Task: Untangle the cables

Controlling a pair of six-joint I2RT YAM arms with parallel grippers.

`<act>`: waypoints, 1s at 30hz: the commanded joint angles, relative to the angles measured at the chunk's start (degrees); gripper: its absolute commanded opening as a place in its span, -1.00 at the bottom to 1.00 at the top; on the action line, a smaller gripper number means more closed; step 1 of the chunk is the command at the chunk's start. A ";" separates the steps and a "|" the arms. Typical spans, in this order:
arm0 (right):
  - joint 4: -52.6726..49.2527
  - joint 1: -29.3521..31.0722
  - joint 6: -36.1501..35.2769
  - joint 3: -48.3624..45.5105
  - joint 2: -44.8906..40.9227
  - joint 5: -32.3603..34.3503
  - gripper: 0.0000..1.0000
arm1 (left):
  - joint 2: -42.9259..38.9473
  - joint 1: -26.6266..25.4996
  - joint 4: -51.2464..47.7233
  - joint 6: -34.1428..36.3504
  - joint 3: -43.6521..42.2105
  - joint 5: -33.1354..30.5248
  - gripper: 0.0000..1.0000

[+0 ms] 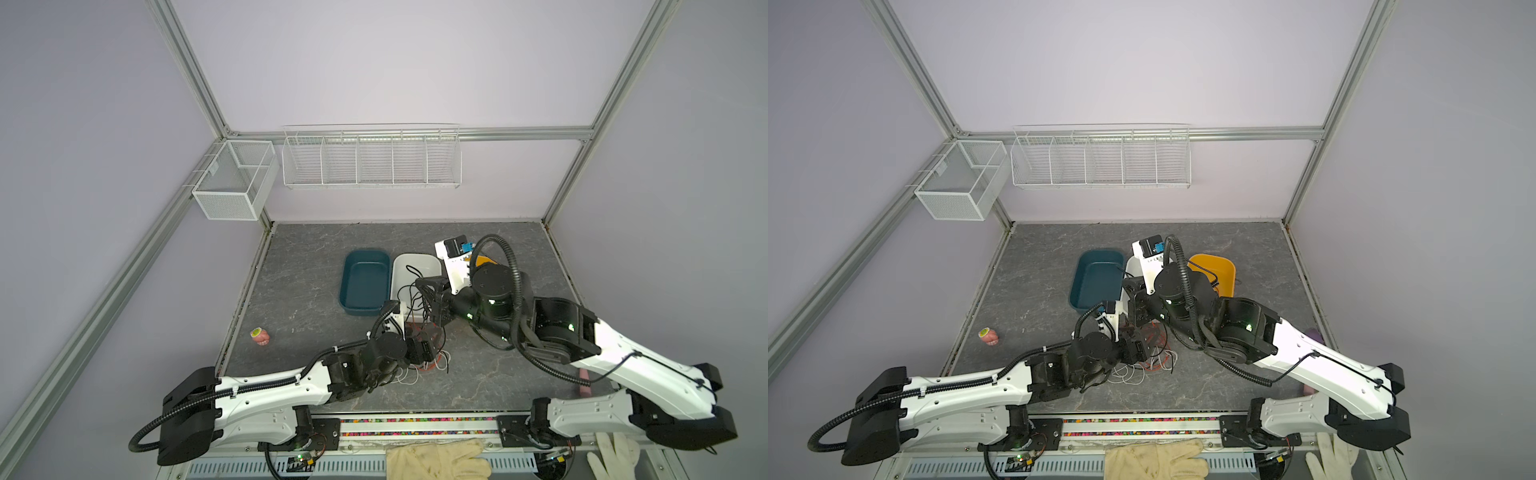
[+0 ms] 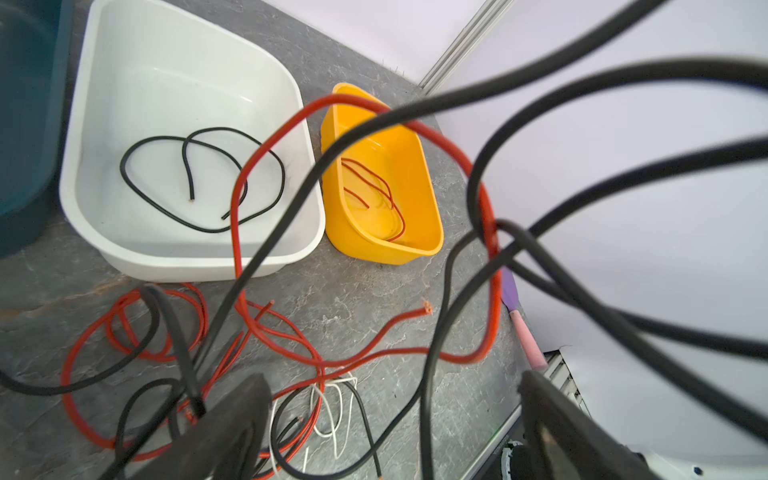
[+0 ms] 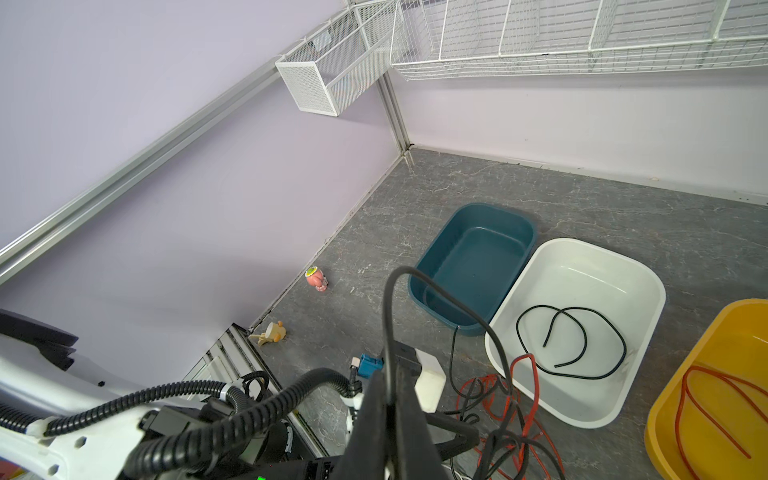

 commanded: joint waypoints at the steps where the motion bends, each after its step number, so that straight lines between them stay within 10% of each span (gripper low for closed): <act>1: 2.69 0.74 1.20 -0.14 -1.56 1.53 -0.87 | 1.51 -0.18 -0.32 -0.07 2.83 -1.61 0.82; 15: 3.93 3.94 2.32 -0.64 -1.60 3.85 -0.87 | 6.46 -0.18 -0.12 -0.58 6.11 -3.93 0.19; 30: 6.83 4.41 7.00 -5.99 -7.09 3.87 -0.87 | 9.07 -0.26 7.90 1.92 2.31 0.44 0.88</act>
